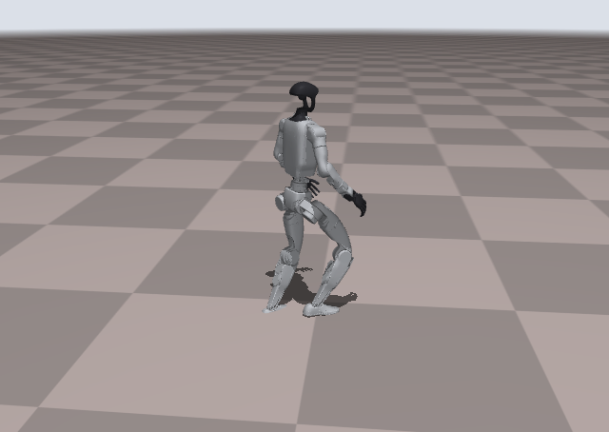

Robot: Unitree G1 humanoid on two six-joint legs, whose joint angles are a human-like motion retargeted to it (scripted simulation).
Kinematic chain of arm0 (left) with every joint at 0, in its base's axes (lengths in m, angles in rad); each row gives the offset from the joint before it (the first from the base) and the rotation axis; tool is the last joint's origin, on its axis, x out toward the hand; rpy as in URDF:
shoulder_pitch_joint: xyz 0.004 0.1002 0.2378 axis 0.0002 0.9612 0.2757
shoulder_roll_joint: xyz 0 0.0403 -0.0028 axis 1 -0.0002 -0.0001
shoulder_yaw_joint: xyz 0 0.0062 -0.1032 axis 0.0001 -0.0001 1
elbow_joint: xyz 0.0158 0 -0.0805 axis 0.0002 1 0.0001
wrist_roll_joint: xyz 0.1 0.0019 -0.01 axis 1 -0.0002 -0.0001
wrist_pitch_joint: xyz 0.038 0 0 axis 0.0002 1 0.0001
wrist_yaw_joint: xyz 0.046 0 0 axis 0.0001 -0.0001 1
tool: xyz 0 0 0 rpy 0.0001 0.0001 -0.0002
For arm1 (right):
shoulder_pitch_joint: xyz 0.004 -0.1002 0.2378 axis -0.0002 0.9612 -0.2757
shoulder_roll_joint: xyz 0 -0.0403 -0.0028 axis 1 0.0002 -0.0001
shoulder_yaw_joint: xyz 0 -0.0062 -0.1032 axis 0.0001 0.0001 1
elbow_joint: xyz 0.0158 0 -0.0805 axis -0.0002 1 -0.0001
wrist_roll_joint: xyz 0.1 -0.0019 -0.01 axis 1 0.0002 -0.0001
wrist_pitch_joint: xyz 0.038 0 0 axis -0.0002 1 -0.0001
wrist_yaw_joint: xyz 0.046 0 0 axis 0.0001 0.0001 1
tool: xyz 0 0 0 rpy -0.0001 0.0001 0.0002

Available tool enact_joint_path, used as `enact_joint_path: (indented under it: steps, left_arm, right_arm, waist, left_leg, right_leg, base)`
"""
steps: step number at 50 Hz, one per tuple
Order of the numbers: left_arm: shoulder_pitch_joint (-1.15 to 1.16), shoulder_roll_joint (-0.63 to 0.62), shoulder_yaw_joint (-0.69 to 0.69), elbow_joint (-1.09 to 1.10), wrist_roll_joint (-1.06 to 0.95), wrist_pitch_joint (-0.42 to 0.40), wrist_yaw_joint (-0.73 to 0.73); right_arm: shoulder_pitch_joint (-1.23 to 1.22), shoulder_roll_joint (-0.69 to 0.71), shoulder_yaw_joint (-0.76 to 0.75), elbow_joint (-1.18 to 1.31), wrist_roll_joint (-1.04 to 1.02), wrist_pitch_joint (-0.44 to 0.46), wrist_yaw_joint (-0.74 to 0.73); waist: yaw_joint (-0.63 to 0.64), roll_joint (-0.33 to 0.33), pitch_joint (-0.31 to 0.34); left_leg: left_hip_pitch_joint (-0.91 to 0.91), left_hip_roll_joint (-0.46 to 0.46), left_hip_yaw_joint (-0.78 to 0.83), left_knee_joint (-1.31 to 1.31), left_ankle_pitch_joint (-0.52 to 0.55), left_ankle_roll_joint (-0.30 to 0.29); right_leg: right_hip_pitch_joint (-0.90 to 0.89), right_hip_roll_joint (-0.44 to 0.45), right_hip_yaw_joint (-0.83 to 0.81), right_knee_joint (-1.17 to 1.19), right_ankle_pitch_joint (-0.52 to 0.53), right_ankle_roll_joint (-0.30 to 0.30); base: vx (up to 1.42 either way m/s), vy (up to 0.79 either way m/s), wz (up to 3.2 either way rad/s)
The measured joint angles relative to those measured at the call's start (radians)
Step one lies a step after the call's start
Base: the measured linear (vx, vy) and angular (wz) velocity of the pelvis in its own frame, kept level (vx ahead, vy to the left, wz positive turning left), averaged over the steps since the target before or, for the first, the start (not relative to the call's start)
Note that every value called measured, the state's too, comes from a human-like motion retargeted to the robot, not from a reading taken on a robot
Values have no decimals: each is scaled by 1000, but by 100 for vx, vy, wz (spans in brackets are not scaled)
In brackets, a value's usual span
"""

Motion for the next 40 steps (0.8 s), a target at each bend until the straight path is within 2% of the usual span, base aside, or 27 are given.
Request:
enact_joint_path:
  steps: [10,12,16,19,23,25,28,30,33,35,40]
  left_arm:
    - [3,-18,-8,13,59,-1,0]
    - [-8,-15,-5,15,73,-1,-5]
    - [6,-14,-9,16,97,-4,-4]
    - [-4,-5,-10,26,122,-5,-10]
    - [10,10,-31,41,162,-9,-11]
    - [1,17,-38,66,191,-14,-19]
    - [42,18,-73,100,230,-14,-29]
    - [45,12,-89,137,266,-24,-46]
    - [68,4,-131,165,306,-23,-65]
    - [55,0,-146,201,345,-29,-88]
    - [83,-10,-222,251,411,-26,-128]
  right_arm:
    - [25,17,-34,30,-2,4,-31]
    - [19,13,-47,31,0,5,-37]
    - [35,15,-59,29,-2,0,-51]
    - [19,-8,-75,25,-6,-6,-59]
    - [-12,-44,-78,11,-21,-17,-80]
    - [-57,-70,-74,8,-27,-20,-81]
    - [-89,-86,-53,-4,-46,-25,-86]
    - [-141,-99,-28,1,-58,-27,-76]
    - [-177,-105,17,-7,-84,-28,-62]
    - [-244,-108,59,7,-103,-27,-35]
    - [-327,-96,169,16,-162,-25,20]
  waist:
    - [-12,-4,-17]
    - [-11,14,-34]
    - [-11,-3,-30]
    - [-2,0,-41]
    - [11,-34,-45]
    - [24,-28,-50]
    - [41,-68,-51]
    - [57,-57,-65]
    - [80,-97,-69]
    - [99,-71,-91]
    - [146,-121,-94]
  left_leg:
    - [-54,-16,3,32,6,-5]
    - [-47,-2,-8,-36,33,-11]
    - [-79,-22,-1,26,13,-16]
    - [-50,-23,-17,-66,52,-19]
    - [-71,-54,-19,-20,41,-18]
    - [-13,-48,-43,-157,98,-21]
    - [-26,-82,-44,-123,99,-20]
    - [25,-58,-69,-250,153,-28]
    - [16,-89,-70,-227,160,-30]
    - [48,-38,-89,-334,201,-44]
    - [30,-62,-90,-306,211,-54]
  right_leg:
    - [15,7,-2,-37,-34,3]
    - [15,33,-14,-68,-37,3]
    - [35,12,-12,-22,-92,-7]
    - [63,18,-20,-22,-118,-22]
    - [109,0,-1,23,-161,-23]
    - [142,23,-3,-12,-166,-27]
    - [180,7,22,-17,-191,-17]
    - [215,47,13,-92,-191,-23]
    - [244,29,30,-126,-219,-19]
    - [278,86,2,-236,-208,-38]
    - [304,52,-14,-271,-232,-41]
  base:
    - [-4,2,21]
    - [-1,2,25]
    - [-5,1,29]
    - [0,0,28]
    - [-4,-2,40]
    - [2,-3,34]
    - [-4,-4,44]
    - [1,-6,34]
    - [-5,-5,40]
    - [1,-7,25]
    - [-8,-5,39]
